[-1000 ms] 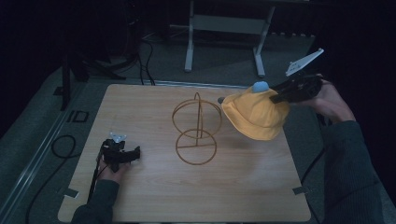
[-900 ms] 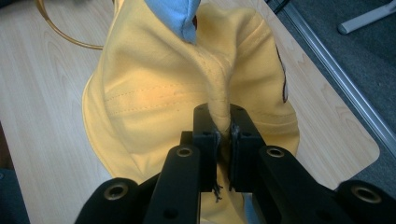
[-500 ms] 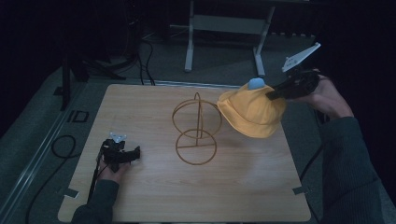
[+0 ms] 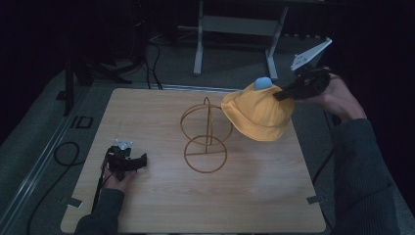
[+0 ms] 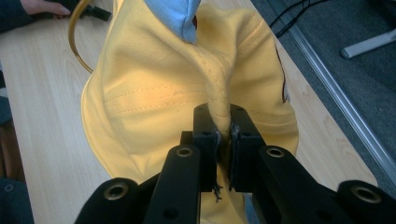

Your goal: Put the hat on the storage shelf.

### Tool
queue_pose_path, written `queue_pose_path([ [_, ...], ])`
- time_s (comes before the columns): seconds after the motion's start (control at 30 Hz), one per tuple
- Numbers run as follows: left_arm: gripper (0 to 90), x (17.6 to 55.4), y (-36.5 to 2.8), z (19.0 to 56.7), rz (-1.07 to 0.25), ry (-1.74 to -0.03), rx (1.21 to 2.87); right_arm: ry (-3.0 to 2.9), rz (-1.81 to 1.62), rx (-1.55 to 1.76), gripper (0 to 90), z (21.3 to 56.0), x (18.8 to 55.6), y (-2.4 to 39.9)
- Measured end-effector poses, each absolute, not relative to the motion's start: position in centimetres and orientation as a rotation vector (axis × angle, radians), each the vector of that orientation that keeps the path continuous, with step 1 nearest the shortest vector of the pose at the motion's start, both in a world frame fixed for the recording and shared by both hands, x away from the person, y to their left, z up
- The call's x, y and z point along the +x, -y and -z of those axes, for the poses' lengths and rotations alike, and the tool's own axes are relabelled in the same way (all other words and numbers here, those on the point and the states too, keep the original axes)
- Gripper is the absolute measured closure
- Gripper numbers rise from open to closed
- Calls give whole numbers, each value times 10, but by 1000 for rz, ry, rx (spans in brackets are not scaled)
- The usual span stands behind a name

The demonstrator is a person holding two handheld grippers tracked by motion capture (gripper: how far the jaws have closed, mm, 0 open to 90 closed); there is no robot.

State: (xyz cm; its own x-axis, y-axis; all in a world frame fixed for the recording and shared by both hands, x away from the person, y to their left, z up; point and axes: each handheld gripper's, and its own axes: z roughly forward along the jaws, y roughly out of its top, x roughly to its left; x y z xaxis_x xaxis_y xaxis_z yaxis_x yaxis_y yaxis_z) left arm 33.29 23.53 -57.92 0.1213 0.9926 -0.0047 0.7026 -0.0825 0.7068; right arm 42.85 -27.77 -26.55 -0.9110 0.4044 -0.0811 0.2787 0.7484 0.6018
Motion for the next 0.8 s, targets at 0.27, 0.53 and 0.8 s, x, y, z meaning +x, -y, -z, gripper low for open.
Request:
queue_pose_path([
  [0.27,135,333,-235,579,-673,-1637,1846,-2741,-918,525,837,262,429,270],
  [0.53,135,333,-235,579,-673,-1638,1846,-2736,-949,503,837,257,429,260],
  [0.8,136,333,-235,579,-674,-1638,1844,-2739,-979,462,837,253,430,245],
])
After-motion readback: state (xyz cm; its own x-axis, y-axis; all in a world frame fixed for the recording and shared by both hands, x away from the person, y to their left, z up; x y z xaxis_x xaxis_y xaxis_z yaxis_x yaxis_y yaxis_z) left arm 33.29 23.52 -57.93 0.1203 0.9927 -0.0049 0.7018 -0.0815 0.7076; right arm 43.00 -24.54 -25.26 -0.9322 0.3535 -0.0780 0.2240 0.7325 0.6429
